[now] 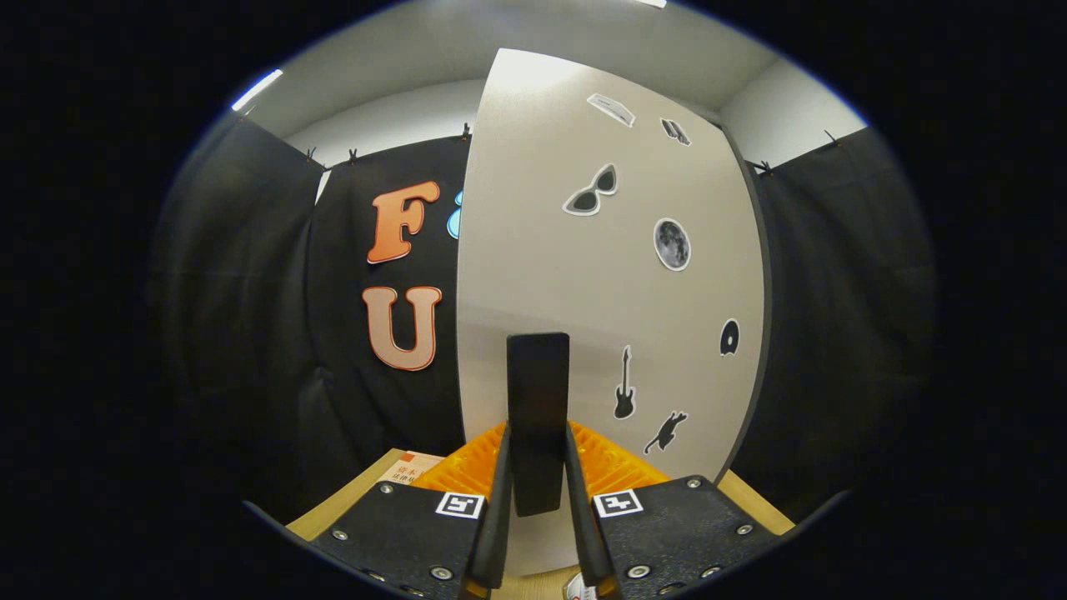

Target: Open the shoe cabinet door, grab the shoes and put them into the shoe cabinet, then close the shoe cabinet door.

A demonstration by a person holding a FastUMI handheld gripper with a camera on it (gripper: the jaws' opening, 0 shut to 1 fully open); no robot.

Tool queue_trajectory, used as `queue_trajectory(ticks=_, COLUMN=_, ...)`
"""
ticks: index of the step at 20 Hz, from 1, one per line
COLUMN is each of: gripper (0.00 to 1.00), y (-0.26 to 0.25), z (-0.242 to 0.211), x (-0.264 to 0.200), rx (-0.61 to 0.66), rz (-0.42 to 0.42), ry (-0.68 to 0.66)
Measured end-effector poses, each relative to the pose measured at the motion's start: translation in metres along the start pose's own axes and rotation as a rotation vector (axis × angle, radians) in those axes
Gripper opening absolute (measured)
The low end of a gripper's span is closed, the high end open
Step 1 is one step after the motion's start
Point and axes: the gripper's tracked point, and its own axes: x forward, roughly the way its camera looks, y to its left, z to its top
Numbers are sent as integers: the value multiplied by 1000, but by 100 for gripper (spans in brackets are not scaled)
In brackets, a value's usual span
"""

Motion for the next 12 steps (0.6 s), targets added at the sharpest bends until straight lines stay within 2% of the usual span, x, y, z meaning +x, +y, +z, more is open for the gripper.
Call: queue_trajectory(ticks=12, gripper=32, y=-33, z=-2, x=-35, rx=-18, rz=0, ry=-19)
